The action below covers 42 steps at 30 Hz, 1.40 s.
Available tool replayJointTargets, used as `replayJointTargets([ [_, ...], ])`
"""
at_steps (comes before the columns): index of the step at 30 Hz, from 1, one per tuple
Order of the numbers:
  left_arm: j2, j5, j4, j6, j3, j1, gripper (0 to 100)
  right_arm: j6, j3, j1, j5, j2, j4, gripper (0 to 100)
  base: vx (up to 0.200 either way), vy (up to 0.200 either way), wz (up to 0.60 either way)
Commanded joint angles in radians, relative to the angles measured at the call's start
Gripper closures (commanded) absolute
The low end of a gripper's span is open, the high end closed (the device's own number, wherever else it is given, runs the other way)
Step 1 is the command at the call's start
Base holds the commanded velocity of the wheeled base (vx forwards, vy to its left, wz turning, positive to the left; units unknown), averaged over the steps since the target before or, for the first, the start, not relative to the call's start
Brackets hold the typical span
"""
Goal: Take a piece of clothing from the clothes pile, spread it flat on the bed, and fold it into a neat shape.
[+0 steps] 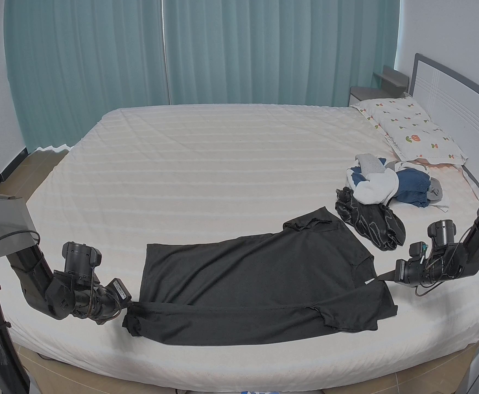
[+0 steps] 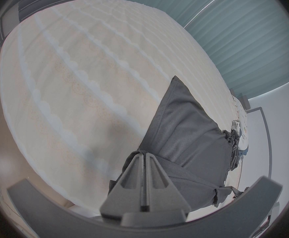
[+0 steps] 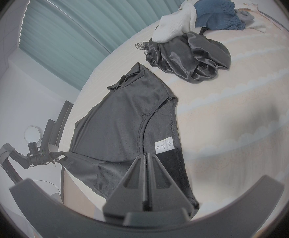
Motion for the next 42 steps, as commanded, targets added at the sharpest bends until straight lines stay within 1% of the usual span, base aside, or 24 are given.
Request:
replayJointTargets([
  [1,0.011,0.001,0.0,0.0,-0.003,-0.003,100,0.002,-0.012,0.004,-0.002,0.022,0.0,100,0.0,0.0,0.0],
  [7,0.014,0.001,0.0,0.0,-0.009,-0.004,100,0.014,-0.023,0.007,-0.022,0.021,0.0,100,0.0,0.0,0.0],
  [17,0.02,0.003,0.0,0.0,-0.013,-0.004,100,0.025,-0.032,0.01,-0.023,0.028,-0.002,100,0.0,0.0,0.0],
  [18,0.02,0.003,0.0,0.0,-0.013,-0.006,0,0.026,-0.032,0.01,-0.023,0.028,-0.002,0,0.0,0.0,0.0],
  [24,0.009,0.004,-0.002,-0.009,-0.026,0.003,0,0.029,-0.029,0.005,-0.023,0.002,-0.002,0,0.0,0.0,0.0],
  [26,-0.001,0.007,-0.002,-0.023,-0.029,0.013,0,0.091,-0.035,0.002,-0.022,-0.038,-0.003,0,0.0,0.0,0.0],
  [29,-0.049,0.009,-0.002,-0.026,-0.027,0.017,0,0.233,-0.049,0.01,-0.02,-0.102,-0.023,0,0.0,0.0,0.0],
  [32,-0.084,0.003,-0.002,-0.032,-0.018,0.014,0,0.341,-0.05,0.032,-0.019,-0.14,-0.043,0,0.0,0.0,0.0],
  [33,-0.084,0.003,-0.002,-0.032,-0.018,0.014,0,0.341,-0.05,0.032,-0.019,-0.14,-0.043,0,0.0,0.0,0.0],
  [34,-0.089,-0.002,-0.005,-0.055,-0.016,0.011,0,0.388,-0.046,0.059,-0.023,-0.14,-0.061,0,0.0,0.0,0.0],
  [36,-0.084,-0.013,-0.011,-0.096,-0.013,0.011,0,0.417,-0.035,0.071,-0.023,-0.133,-0.083,0,0.0,0.0,0.0],
  [40,-0.078,-0.029,-0.017,-0.106,-0.012,0.011,0,0.485,-0.032,0.096,-0.028,-0.094,-0.117,0,0.15,0.0,0.0],
  [42,-0.078,-0.028,-0.017,-0.106,-0.015,0.011,0,0.532,-0.032,0.108,-0.029,-0.039,-0.169,0,0.1,0.0,0.0],
])
